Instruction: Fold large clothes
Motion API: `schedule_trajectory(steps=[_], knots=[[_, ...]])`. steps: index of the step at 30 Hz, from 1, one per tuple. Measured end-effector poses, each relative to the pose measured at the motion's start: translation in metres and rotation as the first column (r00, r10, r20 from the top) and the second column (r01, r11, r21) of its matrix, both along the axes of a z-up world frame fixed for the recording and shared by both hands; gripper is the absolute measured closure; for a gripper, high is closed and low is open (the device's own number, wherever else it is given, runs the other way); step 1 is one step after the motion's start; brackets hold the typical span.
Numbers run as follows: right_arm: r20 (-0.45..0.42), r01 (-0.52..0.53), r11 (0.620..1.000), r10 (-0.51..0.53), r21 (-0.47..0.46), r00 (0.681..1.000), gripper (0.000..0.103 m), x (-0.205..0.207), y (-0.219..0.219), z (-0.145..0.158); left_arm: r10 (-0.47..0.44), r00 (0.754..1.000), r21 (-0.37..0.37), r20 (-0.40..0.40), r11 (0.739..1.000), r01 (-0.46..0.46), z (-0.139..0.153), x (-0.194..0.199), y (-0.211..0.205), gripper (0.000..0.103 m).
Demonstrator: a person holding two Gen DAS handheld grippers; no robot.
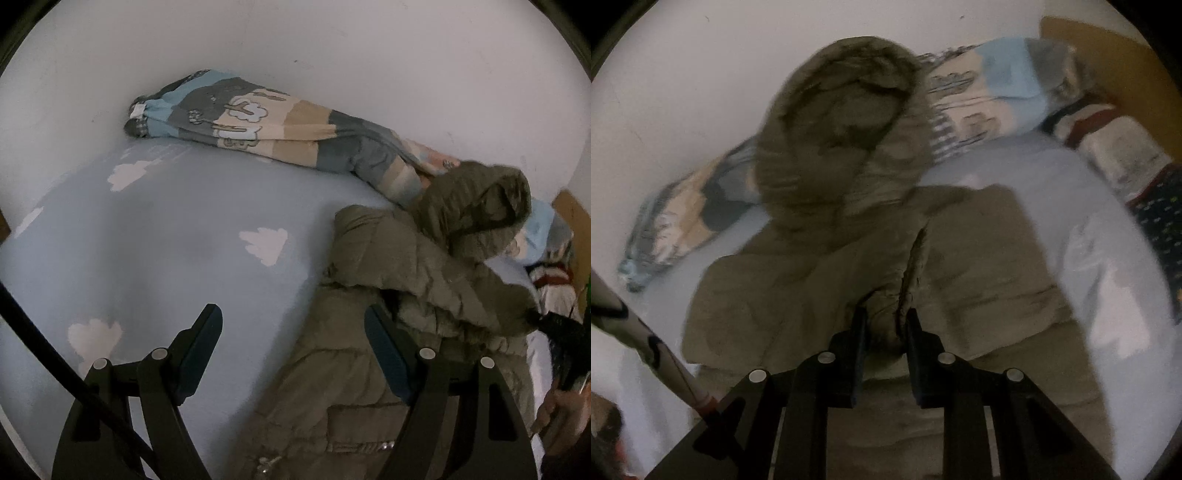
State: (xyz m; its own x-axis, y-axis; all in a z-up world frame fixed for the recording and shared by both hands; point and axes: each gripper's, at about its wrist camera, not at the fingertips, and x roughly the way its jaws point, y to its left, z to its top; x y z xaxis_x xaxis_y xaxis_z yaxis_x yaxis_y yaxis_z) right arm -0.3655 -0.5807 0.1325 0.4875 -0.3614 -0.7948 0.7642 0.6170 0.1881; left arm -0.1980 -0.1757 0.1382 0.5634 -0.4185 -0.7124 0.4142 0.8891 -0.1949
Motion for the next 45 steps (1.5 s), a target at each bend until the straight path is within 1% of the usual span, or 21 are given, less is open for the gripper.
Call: schedule_trajectory(steps=[3,4,7,9,12,15,16,17,18,19,20,22,24,27,29,31,35,37,39,42,45], knots=[[-0.058,0.042,0.998,-0.045,-0.056,0.997,0.081,-0.006,-0.015,-0.010,-0.031,0.999,0.029,0.008,0.999,0.031,-0.004,-0.006,-0.013,0.025],[-0.072,0.048,0.997,-0.053,-0.062,0.996,0.081,-0.007,-0.019,-0.015,-0.040,0.999,0.037,0.007,0.999,0.039,-0.006,-0.008,-0.017,0.025],[-0.100,0.071,0.997,-0.073,-0.024,0.992,0.081,-0.014,-0.034,-0.037,-0.092,0.996,0.086,0.001,0.992,0.091,-0.018,-0.015,-0.037,0.025],[-0.116,0.075,0.997,-0.076,-0.016,0.990,0.081,-0.017,-0.038,-0.050,-0.133,0.991,0.134,-0.004,0.982,0.133,-0.029,-0.023,-0.053,0.025],[-0.118,0.086,0.996,-0.086,-0.005,0.989,0.080,-0.021,-0.041,-0.063,-0.174,0.984,0.174,-0.028,0.969,0.176,-0.043,-0.030,-0.070,0.025],[-0.118,0.090,0.996,-0.089,0.009,0.989,0.074,-0.021,-0.045,-0.070,-0.201,0.978,0.202,-0.046,0.957,0.207,-0.053,-0.035,-0.083,0.025],[-0.121,0.090,0.996,-0.088,0.013,0.989,0.068,-0.021,-0.046,-0.070,-0.206,0.977,0.205,-0.046,0.956,0.211,-0.054,-0.036,-0.085,0.025],[-0.131,0.093,0.996,-0.090,0.013,0.987,0.053,-0.023,-0.049,-0.068,-0.214,0.976,0.207,-0.044,0.954,0.218,-0.054,-0.038,-0.088,0.025],[-0.141,0.100,0.995,-0.097,0.015,0.985,0.043,-0.024,-0.048,-0.065,-0.216,0.975,0.207,-0.042,0.953,0.220,-0.054,-0.039,-0.089,0.025],[-0.145,0.112,0.994,-0.109,0.016,0.983,0.029,-0.028,-0.048,-0.061,-0.218,0.975,0.203,-0.038,0.954,0.221,-0.053,-0.040,-0.090,0.025],[-0.134,0.123,0.992,-0.120,0.016,0.984,0.028,-0.034,-0.047,-0.056,-0.218,0.975,0.200,-0.036,0.955,0.221,-0.052,-0.040,-0.090,0.025],[-0.099,0.132,0.991,-0.130,0.005,0.987,0.028,-0.046,-0.043,-0.043,-0.217,0.975,0.194,-0.037,0.956,0.220,-0.052,-0.040,-0.092,0.025],[-0.075,0.125,0.991,-0.129,-0.052,0.989,0.028,-0.052,-0.033,-0.027,-0.217,0.975,0.196,-0.042,0.955,0.221,-0.054,-0.041,-0.094,0.025],[-0.016,0.053,0.995,-0.055,-0.081,0.998,0.028,-0.044,-0.015,-0.007,-0.225,0.973,0.213,-0.046,0.950,0.230,-0.059,-0.044,-0.100,0.025],[0.008,-0.018,0.998,0.019,-0.055,1.000,0.028,-0.026,-0.002,-0.003,-0.232,0.972,0.223,-0.045,0.946,0.236,-0.060,-0.046,-0.103,0.025],[0.011,-0.074,0.997,0.075,-0.029,0.997,0.028,-0.005,0.010,-0.005,-0.236,0.971,0.229,-0.045,0.943,0.240,-0.062,-0.047,-0.105,0.025],[-0.044,-0.163,0.986,0.162,-0.017,0.986,0.028,0.046,0.036,-0.024,-0.245,0.968,0.238,-0.058,0.938,0.252,-0.067,-0.047,-0.108,0.025],[-0.109,-0.181,0.983,0.178,-0.025,0.978,0.028,0.068,0.044,-0.042,-0.254,0.964,0.241,-0.075,0.934,0.265,-0.072,-0.049,-0.111,0.025],[-0.177,-0.189,0.982,0.182,-0.022,0.967,0.028,0.082,0.047,-0.062,-0.267,0.958,0.259,-0.108,0.922,0.287,-0.082,-0.051,-0.116,0.025],[-0.215,-0.191,0.982,0.182,-0.018,0.959,0.026,0.087,0.048,-0.080,-0.272,0.949,0.321,-0.160,0.895,0.310,-0.101,-0.052,-0.124,0.025],[-0.233,-0.201,0.979,0.193,-0.013,0.953,0.024,0.089,0.047,-0.081,-0.268,0.949,0.339,-0.163,0.889,0.309,-0.106,-0.054,-0.125,0.025]])
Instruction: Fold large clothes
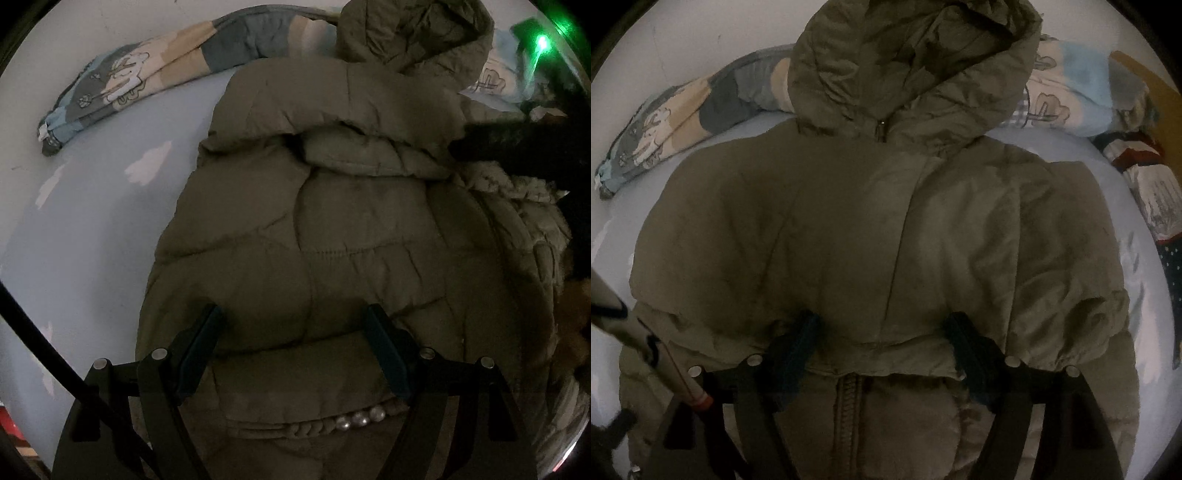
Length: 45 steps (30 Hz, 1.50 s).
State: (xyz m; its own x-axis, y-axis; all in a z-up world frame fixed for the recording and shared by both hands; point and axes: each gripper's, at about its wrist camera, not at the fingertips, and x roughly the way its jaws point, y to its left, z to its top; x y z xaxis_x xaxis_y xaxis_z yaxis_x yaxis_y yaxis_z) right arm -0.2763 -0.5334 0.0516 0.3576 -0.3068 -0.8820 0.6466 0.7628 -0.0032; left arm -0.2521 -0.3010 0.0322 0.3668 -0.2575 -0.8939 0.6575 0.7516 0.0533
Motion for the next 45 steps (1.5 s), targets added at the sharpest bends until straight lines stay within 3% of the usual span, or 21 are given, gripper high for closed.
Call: schedule_trajectory(steps=[3,6,10,13,16,19,22,28,33,36,40,42,45], knots=[[0.025,-0.009,0.999,0.008,0.034,1.000,0.023,-0.006,-0.005,0.014,-0.009,1.000,-0.048,0.004,0.999,0.009,0.012,-0.003,0.002,0.025],[0.094,0.017,1.000,-0.017,0.002,0.995,0.023,-0.022,-0.015,0.035,-0.016,1.000,-0.085,0.019,0.996,0.017,0.022,-0.007,0.004,0.025],[0.064,0.102,0.994,-0.099,-0.038,0.993,0.023,-0.040,-0.042,0.035,-0.030,0.999,-0.061,0.009,0.998,0.031,0.016,-0.008,-0.001,0.025],[0.015,0.150,0.989,-0.150,0.011,0.989,0.023,-0.052,-0.062,0.014,-0.036,0.999,-0.027,-0.012,0.999,0.036,0.006,-0.007,-0.003,0.025],[0.010,0.130,0.990,-0.131,0.046,0.991,0.020,-0.053,-0.068,0.001,-0.033,0.999,-0.037,-0.009,0.999,0.032,0.010,-0.007,-0.002,0.025],[0.035,0.123,0.990,-0.126,0.072,0.991,0.019,-0.058,-0.069,0.011,-0.028,1.000,-0.084,0.012,0.996,0.029,0.024,-0.008,0.003,0.025],[0.121,0.128,0.985,-0.142,0.113,0.982,0.019,-0.080,-0.063,0.037,-0.023,0.999,-0.125,0.032,0.992,0.027,0.039,-0.010,0.012,0.025],[0.222,0.077,0.991,-0.099,0.107,0.970,0.019,-0.171,-0.011,0.090,0.001,0.996,-0.146,0.085,0.989,0.011,0.057,-0.017,0.039,0.025],[0.263,0.124,0.982,-0.158,0.142,0.952,0.016,-0.283,0.026,0.097,0.044,0.994,-0.164,0.102,0.986,-0.026,0.070,-0.024,0.090,0.025],[0.269,0.200,0.960,-0.248,0.196,0.931,0.016,-0.353,0.023,0.085,0.112,0.993,-0.202,0.045,0.974,-0.101,0.071,-0.028,0.135,0.025],[0.274,0.293,0.895,-0.390,0.336,0.879,0.016,-0.417,-0.002,0.064,0.192,0.980,-0.221,-0.049,0.955,-0.199,0.054,-0.040,0.201,0.025],[0.256,0.329,0.870,-0.434,0.366,0.864,0.016,-0.439,-0.011,0.054,0.246,0.964,-0.220,-0.105,0.939,-0.264,0.041,-0.045,0.234,0.025],[0.276,0.320,0.808,-0.495,0.495,0.824,0.016,-0.458,-0.019,0.036,0.311,0.924,-0.242,-0.224,0.900,-0.362,0.022,-0.049,0.277,0.025]])
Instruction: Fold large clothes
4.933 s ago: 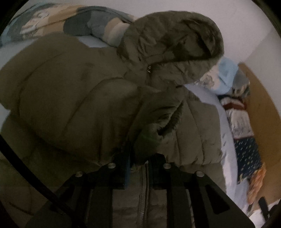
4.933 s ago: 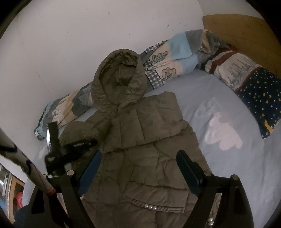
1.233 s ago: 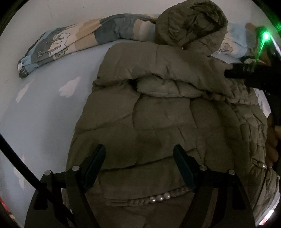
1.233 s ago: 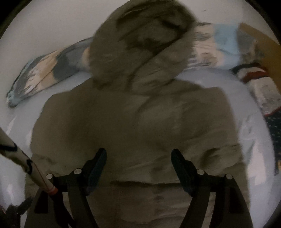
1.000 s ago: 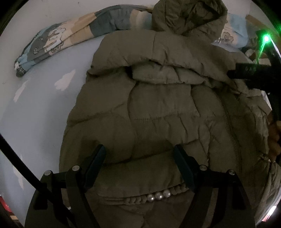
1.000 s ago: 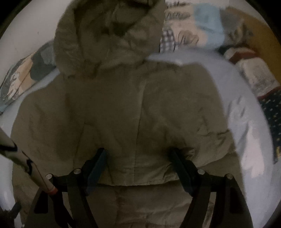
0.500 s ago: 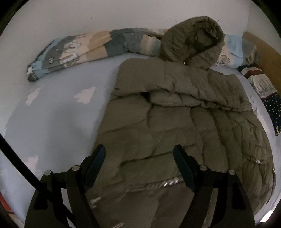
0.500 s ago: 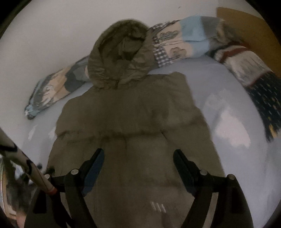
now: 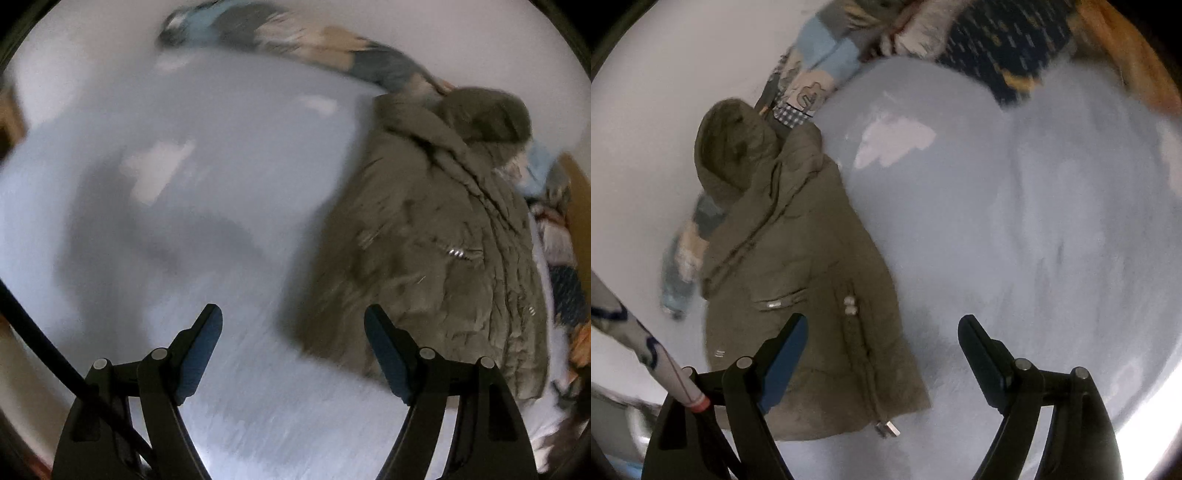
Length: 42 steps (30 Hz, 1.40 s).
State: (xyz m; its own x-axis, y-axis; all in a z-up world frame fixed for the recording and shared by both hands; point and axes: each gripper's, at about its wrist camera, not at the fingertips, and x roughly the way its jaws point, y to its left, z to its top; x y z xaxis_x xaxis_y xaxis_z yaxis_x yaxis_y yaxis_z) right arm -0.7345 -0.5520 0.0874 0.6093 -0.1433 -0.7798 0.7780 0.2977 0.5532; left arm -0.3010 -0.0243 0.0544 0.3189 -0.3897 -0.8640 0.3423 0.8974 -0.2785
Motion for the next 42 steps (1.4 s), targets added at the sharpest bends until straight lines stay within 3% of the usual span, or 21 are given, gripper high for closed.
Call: schedule_trajectory(steps=[4,9,13,19,22,24,26,29,31,35,37,42], knots=[[-0.004,-0.007,0.999,0.008,0.051,1.000,0.016,0.002,0.004,-0.013,0.081,0.992,-0.086,-0.100,0.992,-0.090,-0.013,0.003,0.030,0.025],[-0.026,-0.066,0.996,0.067,0.059,0.997,0.016,0.010,0.013,-0.023,0.063,0.980,-0.205,-0.189,0.973,-0.102,-0.026,0.009,0.023,0.025],[-0.050,-0.074,0.994,0.078,0.078,0.996,0.016,0.009,0.018,-0.036,0.047,0.977,-0.219,-0.209,0.971,-0.093,-0.034,0.007,0.001,0.025],[-0.024,-0.070,0.991,0.073,0.112,0.997,0.016,0.012,0.021,-0.048,0.024,0.988,-0.189,-0.152,0.981,-0.053,-0.036,0.007,-0.027,0.026],[-0.010,-0.081,0.990,0.083,0.116,0.997,0.018,0.020,0.025,-0.052,-0.036,0.996,-0.137,-0.083,0.990,0.024,-0.031,-0.001,-0.048,0.060],[-0.015,-0.095,0.990,0.097,0.106,0.995,0.027,0.030,0.029,-0.054,-0.057,0.998,-0.109,-0.032,0.993,0.053,-0.026,-0.007,-0.060,0.073],[-0.027,-0.112,0.991,0.115,0.071,0.993,0.050,0.041,0.035,-0.053,-0.073,0.997,-0.074,0.028,0.994,0.075,-0.019,-0.013,-0.068,0.078],[-0.113,-0.147,0.988,0.141,-0.049,0.984,0.072,0.055,0.047,-0.040,-0.096,0.990,-0.017,0.100,0.995,0.098,-0.012,-0.022,-0.075,0.081],[-0.221,-0.192,0.968,0.154,-0.162,0.963,0.078,0.065,0.060,-0.027,-0.117,0.981,0.030,0.153,0.993,0.114,-0.007,-0.030,-0.080,0.082],[-0.383,-0.290,0.884,0.140,-0.367,0.913,0.083,0.078,0.092,0.000,-0.155,0.960,0.080,0.232,0.987,0.140,0.005,-0.046,-0.083,0.083],[-0.405,-0.302,0.859,0.124,-0.414,0.906,0.085,0.074,0.099,0.010,-0.164,0.954,0.086,0.252,0.985,0.147,0.010,-0.051,-0.081,0.084],[-0.385,-0.272,0.837,0.080,-0.475,0.919,0.087,0.058,0.113,0.033,-0.177,0.943,0.082,0.282,0.984,0.160,0.023,-0.066,-0.067,0.084]])
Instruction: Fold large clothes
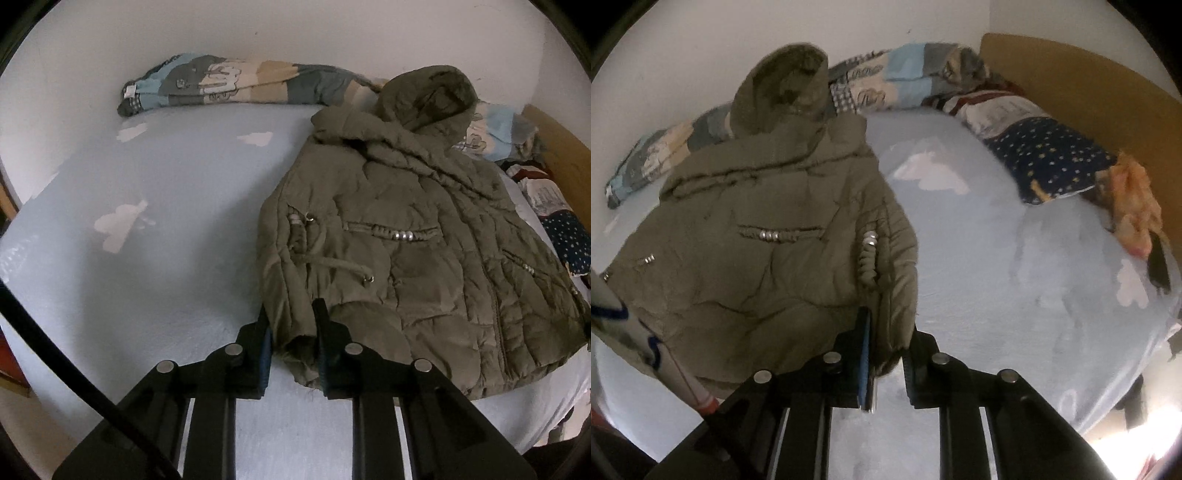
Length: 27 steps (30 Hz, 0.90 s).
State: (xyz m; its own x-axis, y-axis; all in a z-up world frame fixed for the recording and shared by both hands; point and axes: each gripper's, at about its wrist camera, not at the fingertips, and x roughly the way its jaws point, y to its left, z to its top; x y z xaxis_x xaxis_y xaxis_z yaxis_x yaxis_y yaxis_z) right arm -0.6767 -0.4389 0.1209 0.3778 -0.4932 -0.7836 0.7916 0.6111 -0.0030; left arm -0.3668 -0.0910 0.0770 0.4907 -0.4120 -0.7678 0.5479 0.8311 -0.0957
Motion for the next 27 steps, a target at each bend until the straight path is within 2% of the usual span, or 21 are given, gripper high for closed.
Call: schedule_trajectory(steps=[3,8,12,13,15,16,17,18,19,20,24,27], knots=[[0.011,0.006,1.000,-0.006,-0.015,1.000,0.088,-0.007,0.007,0.007,-0.007,1.000,0.017,0.017,1.000,0.007,0.002,-0.010,0.005,0.084],[0.022,0.003,1.000,-0.002,-0.024,1.000,0.089,-0.013,0.020,0.013,-0.002,1.000,0.004,0.019,1.000,0.002,0.010,-0.021,0.015,0.084],[0.046,0.017,1.000,-0.017,0.013,0.999,0.089,-0.028,0.026,0.016,0.001,1.000,0.024,0.008,1.000,-0.001,0.005,-0.022,0.016,0.084],[0.045,0.025,0.999,-0.026,0.025,0.999,0.089,-0.031,0.026,0.014,0.013,1.000,0.039,0.003,0.999,-0.013,0.003,-0.019,0.015,0.079],[0.051,0.036,0.996,-0.040,0.077,0.998,0.088,-0.036,0.022,0.007,0.042,0.999,0.057,-0.002,0.998,-0.042,0.001,-0.015,0.016,0.061],[0.059,0.042,0.993,-0.049,0.109,0.997,0.085,-0.038,0.017,0.004,0.055,0.998,0.051,-0.005,0.997,-0.055,0.001,-0.013,0.019,0.049],[0.073,0.050,0.986,-0.063,0.157,0.995,0.075,-0.041,0.010,0.000,0.077,0.997,0.038,-0.004,0.996,-0.077,0.003,-0.010,0.024,0.040],[0.082,0.055,0.981,-0.071,0.188,0.994,0.068,-0.044,0.008,-0.002,0.093,0.996,0.027,0.001,0.995,-0.093,0.005,-0.010,0.028,0.038],[0.109,0.060,0.972,-0.087,0.228,0.990,0.049,-0.050,0.003,-0.003,0.110,0.994,0.016,0.009,0.994,-0.110,0.008,-0.009,0.032,0.038],[0.124,0.070,0.968,-0.102,0.242,0.987,0.036,-0.054,0.001,-0.002,0.127,0.992,0.004,0.020,0.992,-0.127,0.011,-0.009,0.037,0.037],[0.160,0.120,0.968,-0.158,0.222,0.974,0.035,-0.073,0.000,0.013,0.165,0.984,-0.026,0.075,0.986,-0.163,0.022,-0.010,0.039,0.037],[0.183,0.101,0.987,-0.124,0.127,0.975,0.035,-0.072,0.013,0.033,0.126,0.985,-0.035,0.118,0.992,-0.122,0.030,-0.021,0.027,0.037]])
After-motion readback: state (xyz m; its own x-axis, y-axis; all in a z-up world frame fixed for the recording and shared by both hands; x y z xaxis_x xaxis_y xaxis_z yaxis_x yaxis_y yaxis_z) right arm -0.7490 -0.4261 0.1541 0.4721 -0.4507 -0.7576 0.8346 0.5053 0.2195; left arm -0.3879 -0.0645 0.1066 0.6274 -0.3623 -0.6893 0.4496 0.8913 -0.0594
